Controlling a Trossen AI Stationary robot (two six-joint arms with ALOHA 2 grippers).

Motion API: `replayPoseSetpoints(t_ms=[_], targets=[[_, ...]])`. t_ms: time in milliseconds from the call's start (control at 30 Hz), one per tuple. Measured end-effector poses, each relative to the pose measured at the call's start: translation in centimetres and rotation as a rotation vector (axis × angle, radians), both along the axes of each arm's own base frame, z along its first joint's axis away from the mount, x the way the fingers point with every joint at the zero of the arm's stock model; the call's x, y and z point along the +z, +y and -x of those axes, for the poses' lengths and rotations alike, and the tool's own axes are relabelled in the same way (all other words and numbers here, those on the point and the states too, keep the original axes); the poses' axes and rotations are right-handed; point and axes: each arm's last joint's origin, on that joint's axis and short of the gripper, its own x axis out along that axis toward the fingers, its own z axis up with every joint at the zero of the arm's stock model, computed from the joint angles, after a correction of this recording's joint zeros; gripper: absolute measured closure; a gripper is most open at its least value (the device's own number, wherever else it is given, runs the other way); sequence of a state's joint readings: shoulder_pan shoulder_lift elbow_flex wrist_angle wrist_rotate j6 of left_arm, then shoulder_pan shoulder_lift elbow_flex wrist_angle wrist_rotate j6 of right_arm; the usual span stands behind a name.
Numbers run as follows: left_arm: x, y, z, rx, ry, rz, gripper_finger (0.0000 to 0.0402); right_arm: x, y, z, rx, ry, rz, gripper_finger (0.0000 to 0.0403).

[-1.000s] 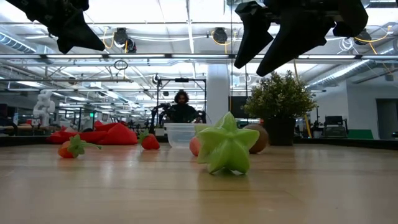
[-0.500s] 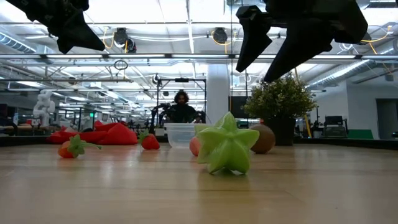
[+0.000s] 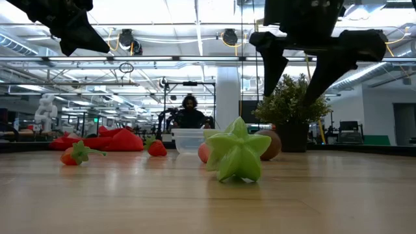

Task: Pick and placing Produce into tupperware
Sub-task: Put the kiwi into the bin

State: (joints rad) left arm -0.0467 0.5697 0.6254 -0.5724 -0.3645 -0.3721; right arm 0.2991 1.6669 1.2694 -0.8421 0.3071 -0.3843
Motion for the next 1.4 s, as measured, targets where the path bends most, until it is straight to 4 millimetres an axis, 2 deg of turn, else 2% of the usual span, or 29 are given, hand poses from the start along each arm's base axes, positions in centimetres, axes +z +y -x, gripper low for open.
replayPoseSetpoints(t_ms=[467, 800, 1400], targets=[[0.0, 0.0, 0.0, -0.01, 0.008, -0.02, 0.0369, -0.2, -2.1, -1.2, 0.07, -0.013, -0.025, 0.008], [0.0, 0.0, 0.0, -0.011, 0.009, -0.025, 0.0369, -1.9, -3.6, -1.2, 0.071, -0.02, -0.039, 0.008], [0.0, 0.0, 0.0, -0.011, 0.009, -0.025, 0.0369, -4.0, -4.7, -0.8, 0.092, -0.035, -0.088, 0.008]])
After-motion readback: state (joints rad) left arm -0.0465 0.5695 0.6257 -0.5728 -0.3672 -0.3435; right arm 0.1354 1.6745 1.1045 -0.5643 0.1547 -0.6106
